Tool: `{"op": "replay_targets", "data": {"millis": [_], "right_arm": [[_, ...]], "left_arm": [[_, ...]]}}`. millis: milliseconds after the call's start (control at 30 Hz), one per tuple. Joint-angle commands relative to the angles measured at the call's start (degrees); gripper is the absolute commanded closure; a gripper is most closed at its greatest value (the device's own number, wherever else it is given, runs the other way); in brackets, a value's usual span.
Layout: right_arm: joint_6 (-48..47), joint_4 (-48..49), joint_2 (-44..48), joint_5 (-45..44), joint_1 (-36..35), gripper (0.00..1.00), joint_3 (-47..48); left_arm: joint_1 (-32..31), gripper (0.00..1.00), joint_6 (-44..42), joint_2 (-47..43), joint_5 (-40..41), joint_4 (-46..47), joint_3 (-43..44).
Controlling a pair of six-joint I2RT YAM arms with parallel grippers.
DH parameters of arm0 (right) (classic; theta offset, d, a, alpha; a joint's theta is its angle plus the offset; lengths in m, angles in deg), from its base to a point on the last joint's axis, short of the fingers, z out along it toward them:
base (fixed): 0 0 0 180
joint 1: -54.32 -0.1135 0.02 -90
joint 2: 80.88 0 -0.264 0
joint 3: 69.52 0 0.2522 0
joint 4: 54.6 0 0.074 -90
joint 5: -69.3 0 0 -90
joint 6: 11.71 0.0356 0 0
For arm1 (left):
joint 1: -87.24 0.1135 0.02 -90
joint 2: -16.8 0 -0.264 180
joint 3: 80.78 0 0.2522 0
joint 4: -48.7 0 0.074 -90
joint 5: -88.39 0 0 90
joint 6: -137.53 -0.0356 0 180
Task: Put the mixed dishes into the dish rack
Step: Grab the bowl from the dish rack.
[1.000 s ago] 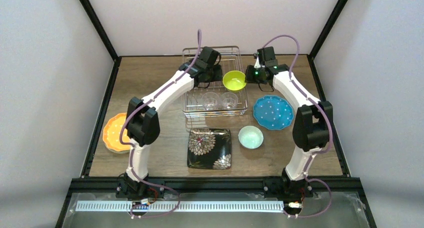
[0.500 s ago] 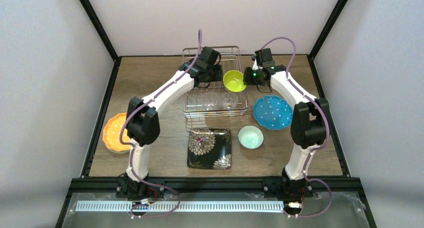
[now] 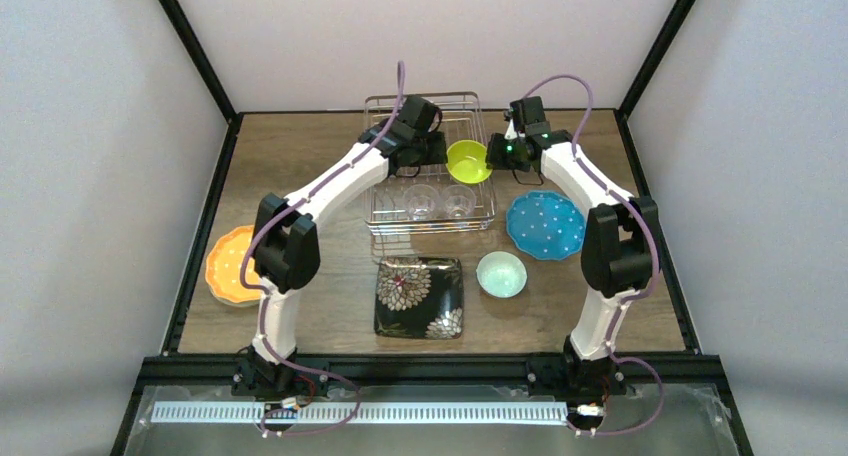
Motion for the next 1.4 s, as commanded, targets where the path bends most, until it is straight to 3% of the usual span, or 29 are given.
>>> {"op": "replay_targets", "data": {"millis": [0, 833, 1167, 1367], "right_arm": [[1.66, 0.83, 0.46, 1.88, -0.31, 0.99, 1.48], [6.26, 2.09, 6.06, 8.42, -1.19, 0.99, 1.87], [6.65, 2.36, 6.95, 10.19, -1.51, 0.99, 0.56], [6.62, 2.43, 7.05, 11.13, -1.81, 0.99, 0.44]], "left_arm": [[-0.22, 0.00, 0.33, -1.90, -1.64, 1.28, -1.66], [-2.44, 0.01, 0.24, -5.85, 3.74, 0.54, -2.65], [-2.60, 0.15, 0.08, -7.32, 7.82, -0.04, -2.78], [-2.70, 0.28, -0.21, -7.13, 7.41, -0.15, -2.90]]}}
